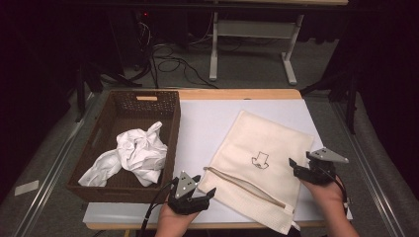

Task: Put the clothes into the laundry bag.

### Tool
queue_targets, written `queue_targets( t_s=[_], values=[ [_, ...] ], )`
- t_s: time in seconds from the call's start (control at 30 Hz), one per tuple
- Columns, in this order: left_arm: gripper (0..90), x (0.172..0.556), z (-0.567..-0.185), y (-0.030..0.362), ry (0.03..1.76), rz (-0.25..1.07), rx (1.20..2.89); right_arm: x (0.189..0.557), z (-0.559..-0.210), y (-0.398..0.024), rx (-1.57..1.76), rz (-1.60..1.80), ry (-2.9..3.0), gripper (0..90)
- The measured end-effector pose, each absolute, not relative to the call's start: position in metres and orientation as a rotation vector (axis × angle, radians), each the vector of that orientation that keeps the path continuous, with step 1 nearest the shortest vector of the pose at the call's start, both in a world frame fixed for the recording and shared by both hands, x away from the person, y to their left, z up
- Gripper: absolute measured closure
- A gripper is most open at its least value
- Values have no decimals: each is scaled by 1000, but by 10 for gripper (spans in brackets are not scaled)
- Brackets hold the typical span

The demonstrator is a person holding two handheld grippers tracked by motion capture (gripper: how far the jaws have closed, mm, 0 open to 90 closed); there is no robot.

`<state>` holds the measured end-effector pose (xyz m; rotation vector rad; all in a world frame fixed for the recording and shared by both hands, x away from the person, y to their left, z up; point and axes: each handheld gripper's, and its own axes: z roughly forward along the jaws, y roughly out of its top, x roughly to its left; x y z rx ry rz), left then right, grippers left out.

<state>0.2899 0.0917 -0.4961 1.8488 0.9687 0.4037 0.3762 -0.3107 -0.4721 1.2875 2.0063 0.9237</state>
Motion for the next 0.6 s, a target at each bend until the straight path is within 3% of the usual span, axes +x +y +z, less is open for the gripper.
queue_targets(
  t_s=[0.1,0.2,0.23,0.3,0.4,0.6],
  values=[
    [322,291,-495,92,980,408,1832,360,-472,-305,1249,965,2003,144],
    [246,291,-494,93,980,408,1825,342,-474,-301,1219,971,1994,45],
    [246,292,-493,93,982,416,1828,342,-474,-301,1219,971,1994,45],
    [129,293,-492,92,981,432,1841,327,-484,-299,1200,1004,1969,5],
    [47,295,-492,91,995,435,1848,322,-484,-295,1172,1005,2002,4],
    [4,293,-487,89,985,410,1857,321,-482,-294,1141,1046,2004,4]
  ],
)
